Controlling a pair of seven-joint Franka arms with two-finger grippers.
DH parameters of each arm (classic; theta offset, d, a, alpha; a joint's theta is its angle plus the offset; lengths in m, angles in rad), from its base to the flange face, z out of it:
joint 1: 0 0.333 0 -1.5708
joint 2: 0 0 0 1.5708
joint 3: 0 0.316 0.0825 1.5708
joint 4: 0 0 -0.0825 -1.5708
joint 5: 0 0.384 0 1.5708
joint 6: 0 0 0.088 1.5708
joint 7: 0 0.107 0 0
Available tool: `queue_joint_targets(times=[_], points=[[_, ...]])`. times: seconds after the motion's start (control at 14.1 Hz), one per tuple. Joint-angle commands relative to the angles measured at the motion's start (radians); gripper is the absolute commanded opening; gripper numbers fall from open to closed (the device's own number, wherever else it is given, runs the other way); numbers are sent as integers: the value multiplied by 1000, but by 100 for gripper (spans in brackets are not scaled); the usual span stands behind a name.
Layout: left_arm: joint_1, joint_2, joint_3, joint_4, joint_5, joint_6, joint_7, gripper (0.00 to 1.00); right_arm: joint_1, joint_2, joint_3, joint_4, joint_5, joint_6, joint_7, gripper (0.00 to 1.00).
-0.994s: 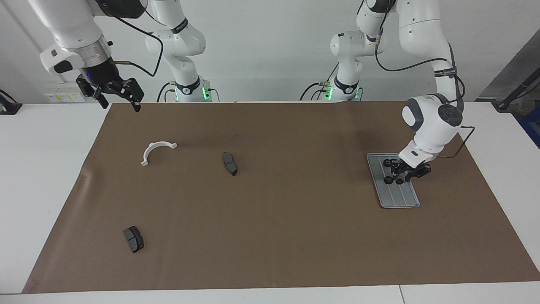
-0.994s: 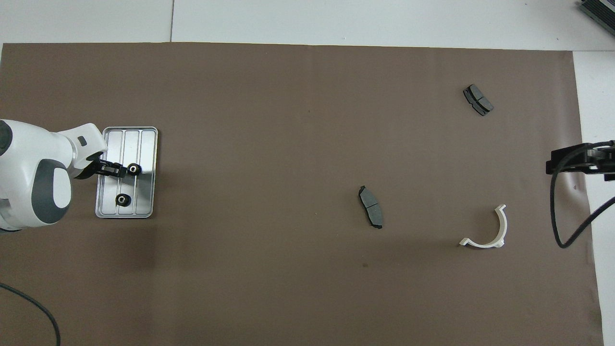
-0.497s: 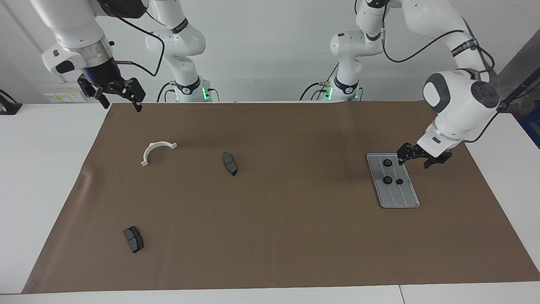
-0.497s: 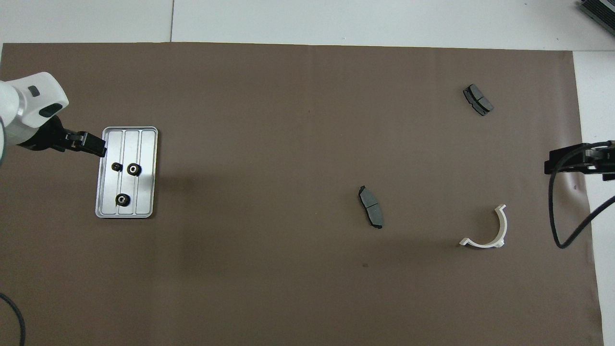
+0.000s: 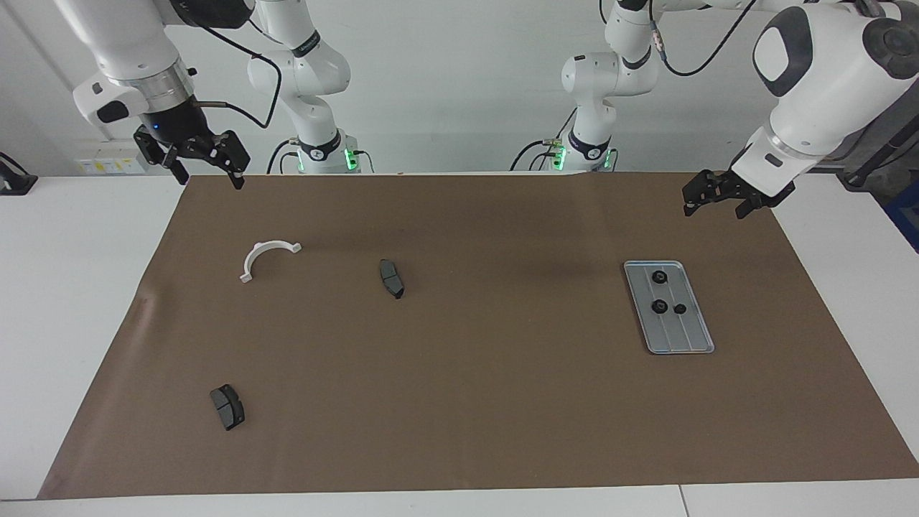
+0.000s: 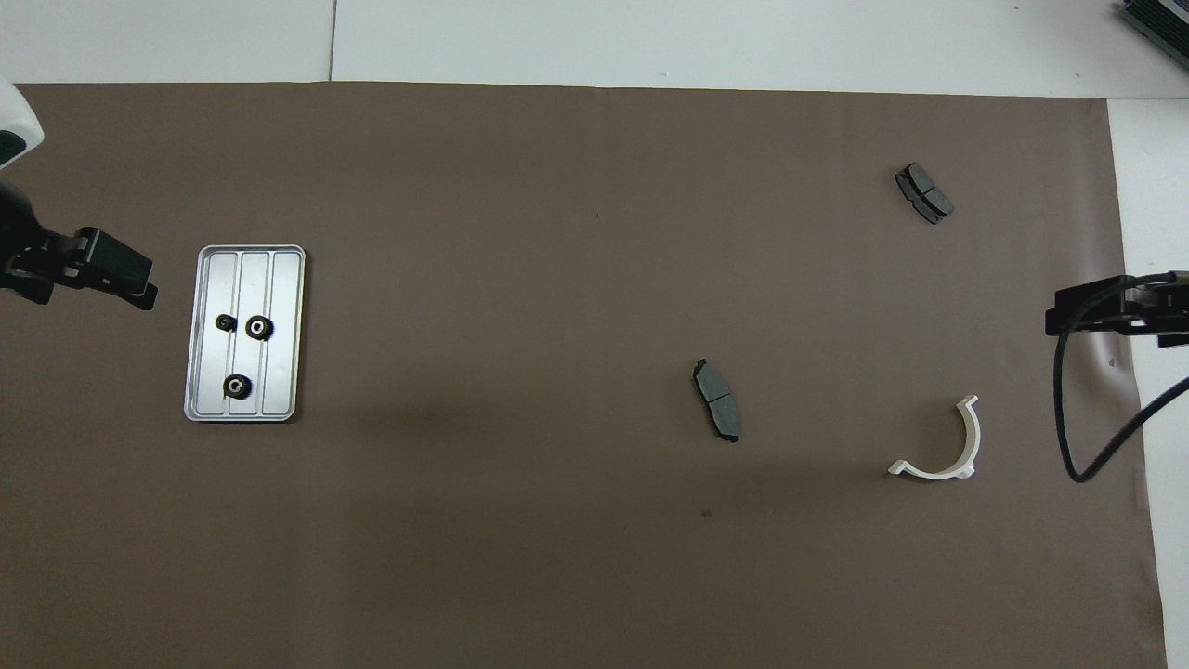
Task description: Pick bearing gear from pile to tray
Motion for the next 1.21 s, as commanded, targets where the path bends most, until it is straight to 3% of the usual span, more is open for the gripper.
queue_joint_targets(times=[0.0, 0.43, 0.85, 1.14], points=[[-38, -6, 7, 57, 18, -76, -16, 100, 14, -5, -12, 9, 16, -28, 11, 100], [-40, -119, 8, -136, 15, 64, -14, 100, -7, -9, -1, 3, 16, -30, 10, 100], [-31, -119, 7, -156, 13, 213, -6, 100, -4, -9, -1, 0, 16, -27, 7, 100], [-39, -119, 7, -159, 15, 218, -6, 100, 3, -16, 0, 0, 18, -27, 4, 100]])
